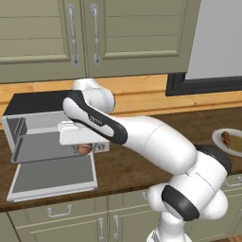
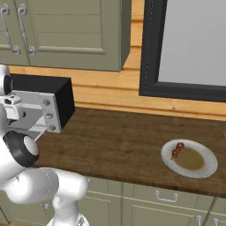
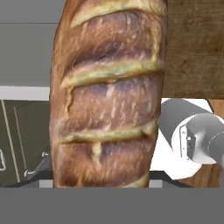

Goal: Pick up the kebab skewer and baguette bread, and place them inside the toaster oven. Close the toaster oven door and start by setting the timer.

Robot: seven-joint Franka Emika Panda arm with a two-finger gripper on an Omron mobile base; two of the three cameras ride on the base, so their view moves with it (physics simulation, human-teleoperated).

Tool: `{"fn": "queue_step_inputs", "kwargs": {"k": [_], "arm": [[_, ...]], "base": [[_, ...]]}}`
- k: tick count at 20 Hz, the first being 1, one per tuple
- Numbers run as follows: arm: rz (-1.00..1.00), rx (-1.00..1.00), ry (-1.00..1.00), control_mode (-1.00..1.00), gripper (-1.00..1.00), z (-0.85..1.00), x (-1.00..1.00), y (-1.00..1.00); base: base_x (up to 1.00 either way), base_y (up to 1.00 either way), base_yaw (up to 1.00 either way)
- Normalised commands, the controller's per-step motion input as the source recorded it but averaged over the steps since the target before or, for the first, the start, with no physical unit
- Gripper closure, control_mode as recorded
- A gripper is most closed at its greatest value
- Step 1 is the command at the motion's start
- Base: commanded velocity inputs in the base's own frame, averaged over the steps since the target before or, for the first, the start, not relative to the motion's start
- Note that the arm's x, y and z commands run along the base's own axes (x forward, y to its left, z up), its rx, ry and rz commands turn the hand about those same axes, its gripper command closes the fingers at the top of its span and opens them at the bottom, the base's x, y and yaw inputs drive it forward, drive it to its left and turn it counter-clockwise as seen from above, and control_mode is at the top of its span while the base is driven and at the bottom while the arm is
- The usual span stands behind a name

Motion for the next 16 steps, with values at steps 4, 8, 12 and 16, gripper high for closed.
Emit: {"fn": "queue_step_inputs", "kwargs": {"k": [4,8,12,16], "arm": [[0.00,0.00,-0.03,-1.00,1.00,-0.21,0.54,0.31],[0.00,0.00,-0.08,-1.00,1.00,-0.36,0.50,0.29],[0.00,0.00,-0.09,-1.00,1.00,-0.12,0.61,0.12],[0.00,0.00,-0.05,-1.00,1.00,-0.27,0.53,0.06]], "base": [[0.00,0.00,0.00],[0.00,0.00,0.00],[0.00,0.00,0.00],[0.00,0.00,0.00]]}}
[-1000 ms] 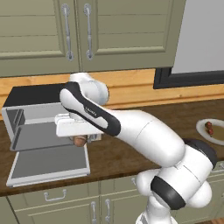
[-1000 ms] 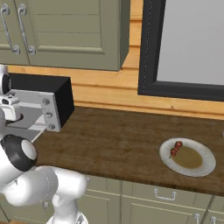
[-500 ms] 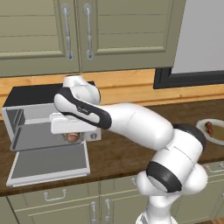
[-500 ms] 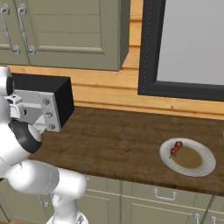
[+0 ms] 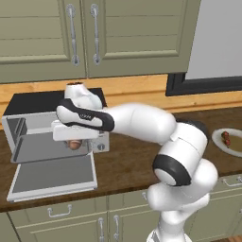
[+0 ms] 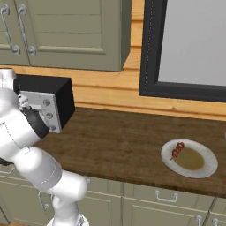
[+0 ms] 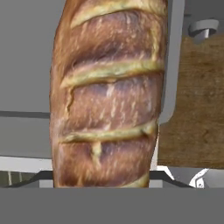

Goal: Pick up the kebab skewer and baguette bread, and place them inside the toaster oven. Close the toaster oven door and start by setting the timer.

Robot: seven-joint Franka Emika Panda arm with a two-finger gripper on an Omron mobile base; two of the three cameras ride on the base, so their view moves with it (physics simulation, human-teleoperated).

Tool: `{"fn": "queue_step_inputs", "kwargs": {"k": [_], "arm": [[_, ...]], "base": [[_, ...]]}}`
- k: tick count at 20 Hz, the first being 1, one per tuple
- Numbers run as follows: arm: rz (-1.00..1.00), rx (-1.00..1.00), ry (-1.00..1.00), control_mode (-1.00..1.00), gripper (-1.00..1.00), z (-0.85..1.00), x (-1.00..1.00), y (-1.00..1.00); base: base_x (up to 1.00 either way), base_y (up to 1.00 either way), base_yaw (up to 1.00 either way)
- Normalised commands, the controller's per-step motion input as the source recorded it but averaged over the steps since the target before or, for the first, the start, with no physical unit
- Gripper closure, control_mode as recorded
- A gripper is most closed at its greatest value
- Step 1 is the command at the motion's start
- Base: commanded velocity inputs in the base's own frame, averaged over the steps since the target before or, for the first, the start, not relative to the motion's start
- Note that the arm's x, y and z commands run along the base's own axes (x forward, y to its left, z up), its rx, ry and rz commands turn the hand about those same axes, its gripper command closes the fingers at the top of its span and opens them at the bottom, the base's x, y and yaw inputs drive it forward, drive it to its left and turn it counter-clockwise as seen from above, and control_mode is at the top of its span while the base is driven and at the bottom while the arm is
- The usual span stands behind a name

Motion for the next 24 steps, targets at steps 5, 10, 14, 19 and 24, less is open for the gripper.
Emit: {"fn": "queue_step_inputs", "kwargs": {"k": [5,10,14,19,24], "arm": [[0.00,0.00,-0.02,-1.00,1.00,-0.36,0.47,0.08],[0.00,-0.01,-0.02,-1.00,1.00,-0.40,0.38,0.11],[0.00,-0.02,-0.01,-1.00,1.00,-0.36,0.32,0.19],[0.00,-0.02,0.00,-1.00,1.00,-0.34,0.17,0.15],[0.00,-0.02,0.00,-1.00,1.00,-0.29,0.04,0.08]], "base": [[0.00,0.00,0.00],[0.00,0.00,0.00],[0.00,0.00,0.00],[0.00,0.00,0.00],[0.00,0.00,0.00]]}}
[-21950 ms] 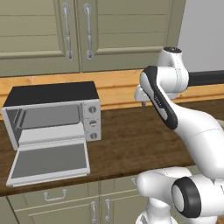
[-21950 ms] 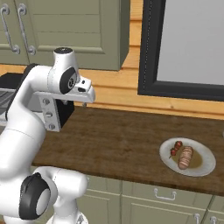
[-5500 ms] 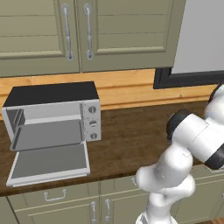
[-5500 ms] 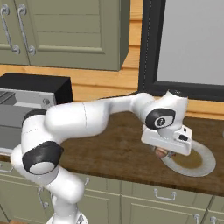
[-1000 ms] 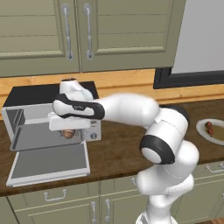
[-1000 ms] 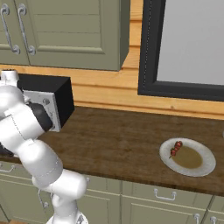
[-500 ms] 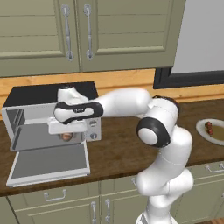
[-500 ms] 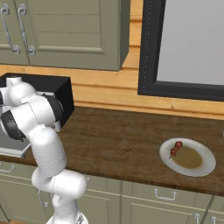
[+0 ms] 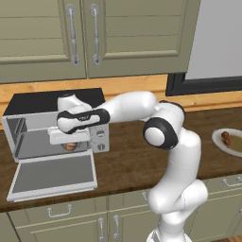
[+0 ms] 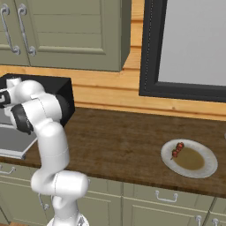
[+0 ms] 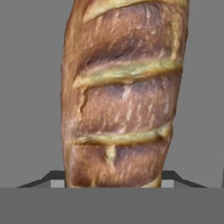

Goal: Pick up the kebab skewer and baguette bread, and place them inside the toaster oven. Close the toaster oven door and start by setting the timer.

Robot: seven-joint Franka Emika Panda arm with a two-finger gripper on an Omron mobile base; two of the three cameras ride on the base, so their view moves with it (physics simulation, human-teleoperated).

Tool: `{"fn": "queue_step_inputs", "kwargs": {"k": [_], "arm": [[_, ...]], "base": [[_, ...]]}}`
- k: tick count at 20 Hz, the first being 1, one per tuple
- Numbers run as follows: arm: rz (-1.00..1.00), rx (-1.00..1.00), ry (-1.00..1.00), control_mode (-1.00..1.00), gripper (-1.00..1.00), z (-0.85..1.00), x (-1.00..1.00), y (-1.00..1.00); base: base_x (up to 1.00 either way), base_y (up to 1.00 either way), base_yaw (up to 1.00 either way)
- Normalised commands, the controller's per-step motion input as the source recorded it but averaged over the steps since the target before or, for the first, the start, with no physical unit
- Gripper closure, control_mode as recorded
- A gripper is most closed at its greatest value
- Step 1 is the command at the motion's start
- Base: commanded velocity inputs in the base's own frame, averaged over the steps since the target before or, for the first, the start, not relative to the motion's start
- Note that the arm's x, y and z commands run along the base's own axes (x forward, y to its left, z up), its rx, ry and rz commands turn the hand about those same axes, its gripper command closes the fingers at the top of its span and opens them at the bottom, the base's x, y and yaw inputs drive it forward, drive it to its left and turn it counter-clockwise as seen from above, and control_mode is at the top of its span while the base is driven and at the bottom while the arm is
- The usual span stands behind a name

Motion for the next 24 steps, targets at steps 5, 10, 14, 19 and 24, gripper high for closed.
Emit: {"fn": "queue_step_inputs", "kwargs": {"k": [5,10,14,19,24], "arm": [[0.00,-0.03,-0.02,-1.00,-1.00,-0.19,-0.16,0.01],[0.00,-0.04,-0.04,-1.00,-1.00,0.00,-0.45,0.00],[0.00,-0.02,-0.02,-1.00,-1.00,0.12,-0.54,-0.10],[0.00,-0.01,-0.09,-1.00,-1.00,0.46,-0.58,-0.56],[-0.01,0.00,-0.10,-1.00,-1.00,0.43,-0.68,-0.86]], "base": [[0.00,0.00,0.00],[0.00,0.00,0.00],[0.00,0.00,0.00],[0.00,0.00,0.00],[0.00,0.00,0.00]]}}
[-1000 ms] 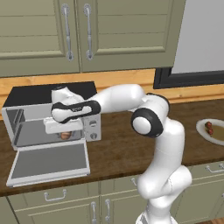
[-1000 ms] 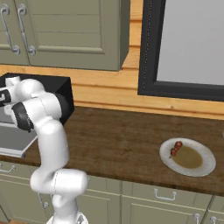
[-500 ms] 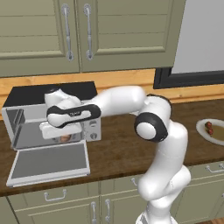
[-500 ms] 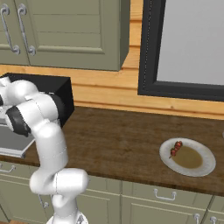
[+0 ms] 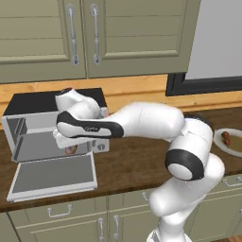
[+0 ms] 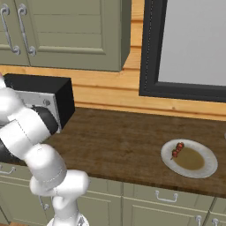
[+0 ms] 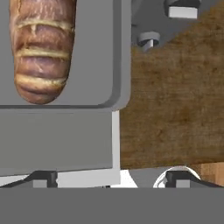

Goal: Pick up the kebab skewer and baguette bread, and place them inside the toaster oven. Close the toaster oven door and start by setting the timer.

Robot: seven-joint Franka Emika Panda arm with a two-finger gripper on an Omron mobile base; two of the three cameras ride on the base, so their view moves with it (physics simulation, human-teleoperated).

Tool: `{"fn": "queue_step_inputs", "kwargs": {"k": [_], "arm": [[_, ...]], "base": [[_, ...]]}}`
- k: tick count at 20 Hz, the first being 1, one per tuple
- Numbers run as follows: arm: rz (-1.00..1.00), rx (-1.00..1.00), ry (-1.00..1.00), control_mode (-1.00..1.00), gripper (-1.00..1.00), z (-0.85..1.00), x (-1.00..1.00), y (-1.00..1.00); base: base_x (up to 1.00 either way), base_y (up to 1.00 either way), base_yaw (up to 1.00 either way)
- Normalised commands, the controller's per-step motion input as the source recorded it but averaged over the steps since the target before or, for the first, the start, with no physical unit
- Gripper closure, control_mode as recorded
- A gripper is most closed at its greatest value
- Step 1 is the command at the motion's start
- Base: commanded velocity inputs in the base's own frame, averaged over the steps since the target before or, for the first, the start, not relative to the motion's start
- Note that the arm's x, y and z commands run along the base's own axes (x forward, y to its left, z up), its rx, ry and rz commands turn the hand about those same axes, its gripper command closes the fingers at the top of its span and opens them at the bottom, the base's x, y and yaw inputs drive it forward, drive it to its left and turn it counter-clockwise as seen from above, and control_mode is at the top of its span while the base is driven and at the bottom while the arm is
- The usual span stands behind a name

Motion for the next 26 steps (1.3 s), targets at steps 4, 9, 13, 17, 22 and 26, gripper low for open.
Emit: {"fn": "queue_step_inputs", "kwargs": {"k": [4,9,13,17,22,26], "arm": [[-0.04,0.00,-0.06,-1.00,-1.00,0.27,-0.88,-1.00],[-0.05,0.00,-0.01,-1.00,-1.00,0.35,-0.81,-1.00],[-0.07,0.00,0.03,-1.00,-1.00,0.55,-0.52,-1.00],[-0.06,0.00,0.12,-1.00,-1.00,0.52,-0.21,-1.00],[-0.06,0.00,0.15,-1.00,-1.00,0.42,-0.01,-1.00],[-0.06,0.00,0.16,-1.00,-1.00,0.39,0.00,-1.00]], "base": [[0.00,0.00,0.00],[0.00,0.00,0.00],[0.00,0.00,0.00],[0.00,0.00,0.00],[0.00,0.00,0.00],[0.00,0.00,0.00]]}}
